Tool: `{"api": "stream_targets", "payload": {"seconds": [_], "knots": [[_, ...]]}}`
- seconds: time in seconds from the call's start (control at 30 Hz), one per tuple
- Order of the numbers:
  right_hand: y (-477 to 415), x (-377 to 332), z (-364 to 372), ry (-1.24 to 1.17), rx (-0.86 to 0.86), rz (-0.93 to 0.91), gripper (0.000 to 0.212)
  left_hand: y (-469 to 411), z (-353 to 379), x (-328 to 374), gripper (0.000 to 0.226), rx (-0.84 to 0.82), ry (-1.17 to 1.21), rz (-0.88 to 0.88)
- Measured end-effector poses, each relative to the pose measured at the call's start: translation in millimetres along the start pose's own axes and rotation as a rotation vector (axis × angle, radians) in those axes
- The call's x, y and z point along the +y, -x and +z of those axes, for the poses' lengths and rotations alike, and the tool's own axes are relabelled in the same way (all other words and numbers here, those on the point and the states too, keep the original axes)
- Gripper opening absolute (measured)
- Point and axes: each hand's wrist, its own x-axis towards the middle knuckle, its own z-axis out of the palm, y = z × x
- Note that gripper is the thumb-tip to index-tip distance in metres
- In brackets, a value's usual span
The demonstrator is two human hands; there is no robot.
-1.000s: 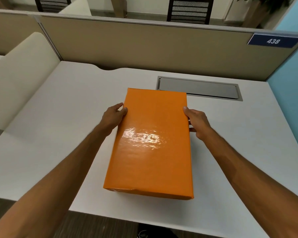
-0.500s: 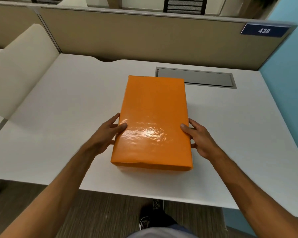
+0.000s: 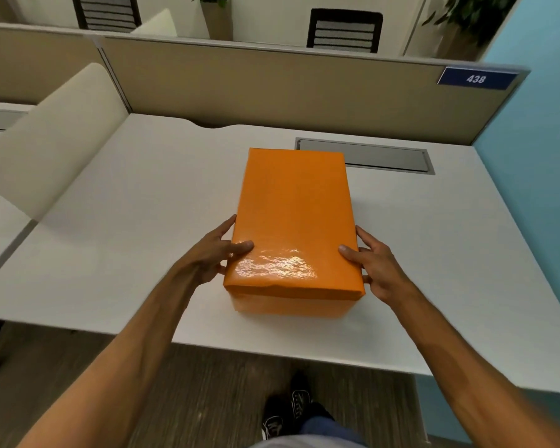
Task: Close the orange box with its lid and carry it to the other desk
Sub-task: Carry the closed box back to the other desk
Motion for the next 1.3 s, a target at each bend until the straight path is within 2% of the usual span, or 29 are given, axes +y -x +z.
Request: {"api": "stream_targets", "payload": {"seconds": [0.33, 0.8, 1.07, 1.3], "knots": [[-9.9, -20.1, 4.9, 0.021, -0.058, -0.028, 0.082, 8.7, -17.3, 12.7, 0.086, 0.049, 0.007, 0.007], [-48.0, -56.1, 51.5, 0.036, -0.163, -0.089, 0.081, 9.5, -62.8, 35.1, 0.08, 0.213, 0.05, 0.035], [-71.5, -74.7, 108.6, 0.034, -0.181, -0.094, 0.08, -4.1, -124.6, 44.6, 0.08, 0.227, 0.072, 0.034], [-106.2, -87.3, 189.0, 0.028, -0.155, -0.07, 0.078, -38.1, -215.9, 50.6, 0.08, 0.175, 0.058, 0.035]]}}
